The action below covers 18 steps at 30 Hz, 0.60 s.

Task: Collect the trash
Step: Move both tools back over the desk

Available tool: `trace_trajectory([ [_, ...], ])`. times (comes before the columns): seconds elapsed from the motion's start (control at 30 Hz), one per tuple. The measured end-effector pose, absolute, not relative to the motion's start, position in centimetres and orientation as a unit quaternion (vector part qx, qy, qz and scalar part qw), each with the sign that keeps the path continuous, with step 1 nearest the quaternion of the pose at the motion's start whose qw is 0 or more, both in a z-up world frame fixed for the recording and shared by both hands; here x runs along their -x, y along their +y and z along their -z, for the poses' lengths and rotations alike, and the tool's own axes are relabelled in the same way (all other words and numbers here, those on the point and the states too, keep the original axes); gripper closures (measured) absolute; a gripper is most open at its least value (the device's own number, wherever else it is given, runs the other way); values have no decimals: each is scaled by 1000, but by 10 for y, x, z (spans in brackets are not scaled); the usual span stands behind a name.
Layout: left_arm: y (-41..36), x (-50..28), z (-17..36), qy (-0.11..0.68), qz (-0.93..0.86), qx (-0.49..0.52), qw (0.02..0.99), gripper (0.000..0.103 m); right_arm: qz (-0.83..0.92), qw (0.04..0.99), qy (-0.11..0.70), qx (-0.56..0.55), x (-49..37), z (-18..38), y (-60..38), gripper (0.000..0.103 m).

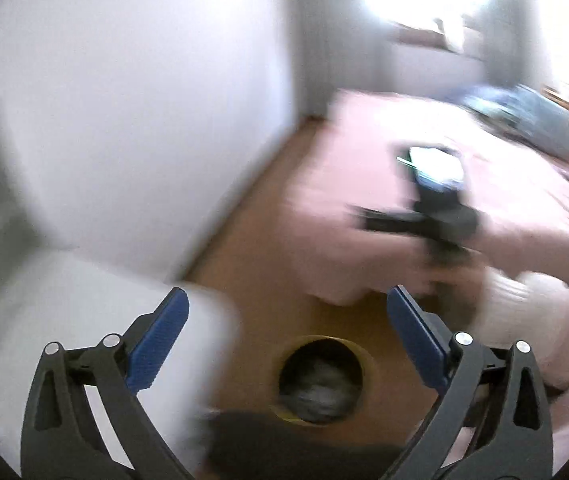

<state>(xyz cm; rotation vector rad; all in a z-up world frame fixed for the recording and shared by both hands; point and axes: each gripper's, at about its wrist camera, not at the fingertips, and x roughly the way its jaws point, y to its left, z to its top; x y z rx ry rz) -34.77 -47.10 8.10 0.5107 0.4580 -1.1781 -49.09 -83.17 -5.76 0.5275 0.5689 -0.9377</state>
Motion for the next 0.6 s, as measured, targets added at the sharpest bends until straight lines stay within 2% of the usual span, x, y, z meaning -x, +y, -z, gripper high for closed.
trace_trajectory([
  [0.1,-395,280,-96,226,420,-193,857,7,420,848,252,-205,477,32,-804,7],
  [0.2,-313,213,-88,264,286,-160,907,7,394,873,233,-167,462,9,-767,7],
  [0.33,-205,141,-64,328,150,-115,926,7,333,909,230,-102,427,-19,-706,7],
  [0.43,-160,110,-41,378,127,-89,913,7,286,929,229,-45,392,-32,-649,7],
  [0.6,-131,99,-20,395,126,-50,908,7,207,953,223,-2,338,-48,-579,7],
])
